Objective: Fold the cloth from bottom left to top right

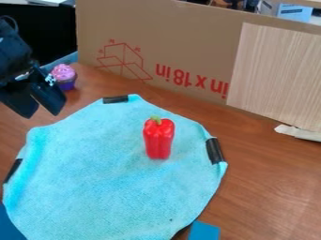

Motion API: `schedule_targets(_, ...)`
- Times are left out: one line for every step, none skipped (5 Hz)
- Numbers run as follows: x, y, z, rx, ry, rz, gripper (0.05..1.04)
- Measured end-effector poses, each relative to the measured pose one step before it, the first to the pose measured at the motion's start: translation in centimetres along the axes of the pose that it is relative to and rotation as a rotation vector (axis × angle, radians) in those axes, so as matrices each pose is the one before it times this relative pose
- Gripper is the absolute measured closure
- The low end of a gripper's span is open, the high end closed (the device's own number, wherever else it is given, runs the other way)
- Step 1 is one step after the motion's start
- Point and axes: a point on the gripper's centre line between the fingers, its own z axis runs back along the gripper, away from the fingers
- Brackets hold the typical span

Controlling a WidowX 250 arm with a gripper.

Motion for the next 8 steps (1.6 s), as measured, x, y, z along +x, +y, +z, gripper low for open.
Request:
schedule_targets(-0.324,0.077,-0.470,-0.0106,0.0151,0.0100,0.083)
schedule_targets(-0.518,1.279,-0.450,0.0151,-0.0153,0.0217,0.083)
schedule_targets(-0.683,1.450,0.025,0.0035,-0.0364,0.0132,0.083)
schedule_targets(-0.442,1.232,0.199,0.0058,-0.0177,0.0199,0.083)
schedule_targets(-0.764,1.052,-0.521,0.0325,-0.0069,0.0249,0.083)
schedule_targets(-0.912,0.714,-0.700,0.0448,-0.0084,0.0099,0.083)
schedule_targets(-0.459,1.070,-0.416,0.0645,-0.0171,0.0289,0.083)
schedule_targets(-0.329,0.556,-0.651,0.0271,-0.0158,0.0375,0.083)
